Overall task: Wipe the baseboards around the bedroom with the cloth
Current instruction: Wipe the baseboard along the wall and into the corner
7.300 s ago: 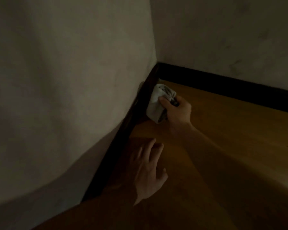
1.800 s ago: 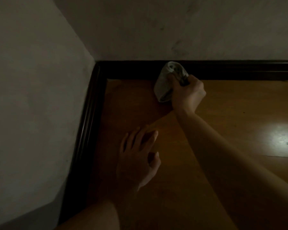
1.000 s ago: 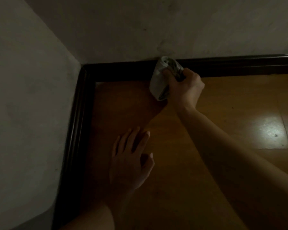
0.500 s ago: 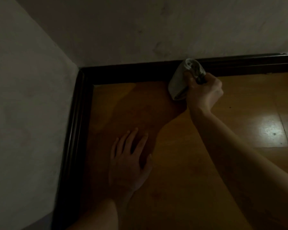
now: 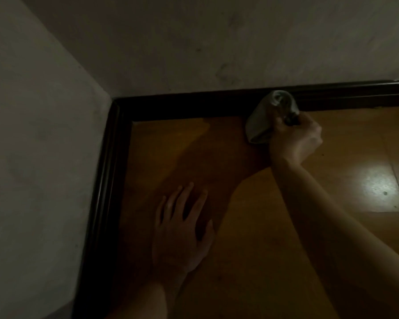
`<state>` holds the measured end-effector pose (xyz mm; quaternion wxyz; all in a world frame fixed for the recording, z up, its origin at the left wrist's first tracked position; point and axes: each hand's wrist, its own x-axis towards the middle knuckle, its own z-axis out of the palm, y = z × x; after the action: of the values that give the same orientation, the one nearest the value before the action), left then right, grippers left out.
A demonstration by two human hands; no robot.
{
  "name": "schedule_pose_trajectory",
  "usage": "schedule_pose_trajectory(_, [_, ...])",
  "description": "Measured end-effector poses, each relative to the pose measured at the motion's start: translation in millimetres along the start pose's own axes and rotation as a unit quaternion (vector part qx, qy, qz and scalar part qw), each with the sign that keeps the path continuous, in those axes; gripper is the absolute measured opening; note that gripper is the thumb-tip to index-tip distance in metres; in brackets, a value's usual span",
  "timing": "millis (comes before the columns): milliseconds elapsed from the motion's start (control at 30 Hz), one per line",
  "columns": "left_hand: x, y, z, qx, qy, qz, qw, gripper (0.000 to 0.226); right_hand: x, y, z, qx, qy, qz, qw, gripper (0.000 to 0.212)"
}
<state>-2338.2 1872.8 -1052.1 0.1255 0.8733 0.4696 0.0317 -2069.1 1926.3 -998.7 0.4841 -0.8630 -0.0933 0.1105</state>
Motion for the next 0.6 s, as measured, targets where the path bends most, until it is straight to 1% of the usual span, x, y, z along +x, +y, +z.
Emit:
schedule_pose_trajectory(133, [-1,-1,2,-0.011,0.025,0.01,1.0,0.062,-28,-8,29,0.049,-0.038,0.032,0.998,0.018])
schedule_pose_trajectory(200, [0,1,1,-0.016,0.037,0.012,0.999,0.061,-36,-9,37,0.055,-0.06,0.024,0.996,0.019])
schedule_pose_trajectory(300, [0,0,1,-0.022,0.047,0.016,0.999,0.061,-40,-8,42,0.07,-0.054,0.018,0.996,0.023])
schedule_pose_trajectory(400, [0,0,2,-0.013,0.053,0.016,0.998,0.064,-48,-11,51,0.097,-0.037,0.033,0.994,0.019])
schedule_pose_trajectory(500, [1,2,0,-0.004,0.045,0.002,0.999,0.066,-62,-17,61,0.085,-0.062,0.03,0.994,0.016])
schedule_pose_trajectory(600, [1,3,-1,-0.003,0.04,0.004,0.999,0.067,-69,-19,69,0.083,-0.084,0.016,0.993,0.019])
